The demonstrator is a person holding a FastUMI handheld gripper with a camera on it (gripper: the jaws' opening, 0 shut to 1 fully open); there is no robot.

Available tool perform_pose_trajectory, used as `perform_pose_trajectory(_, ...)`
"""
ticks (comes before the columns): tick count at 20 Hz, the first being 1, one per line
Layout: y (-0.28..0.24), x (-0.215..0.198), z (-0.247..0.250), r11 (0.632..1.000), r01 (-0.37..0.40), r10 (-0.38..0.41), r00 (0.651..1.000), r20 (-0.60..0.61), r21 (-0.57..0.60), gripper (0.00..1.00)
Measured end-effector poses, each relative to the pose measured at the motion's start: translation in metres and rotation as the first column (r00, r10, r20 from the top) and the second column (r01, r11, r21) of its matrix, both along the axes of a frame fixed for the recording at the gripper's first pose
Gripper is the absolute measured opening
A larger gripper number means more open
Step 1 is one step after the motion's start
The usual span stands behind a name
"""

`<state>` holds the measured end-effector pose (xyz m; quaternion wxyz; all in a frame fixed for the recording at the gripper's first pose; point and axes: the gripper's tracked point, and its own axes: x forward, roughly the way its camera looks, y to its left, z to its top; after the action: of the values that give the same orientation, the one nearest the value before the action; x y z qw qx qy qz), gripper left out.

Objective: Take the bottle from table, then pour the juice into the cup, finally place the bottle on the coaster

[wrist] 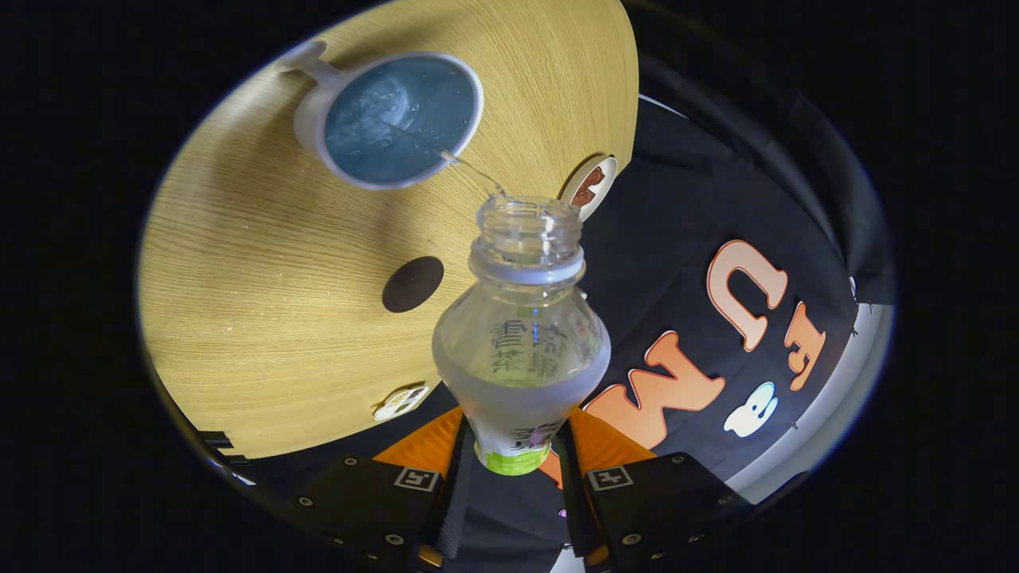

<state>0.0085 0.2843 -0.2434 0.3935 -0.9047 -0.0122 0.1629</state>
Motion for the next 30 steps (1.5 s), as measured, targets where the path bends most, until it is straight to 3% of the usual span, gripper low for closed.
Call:
perform_pose_trajectory(21, -0.002, -0.003, -0.004, 1.0, 0.0, 0.001, 1.0, -0.029, 0.023, 0.53)
perform_pose_trajectory(30, -0.021, -0.012, -0.029, 0.972, 0.136, -0.109, 0.983, -0.145, 0.192, 0.53)
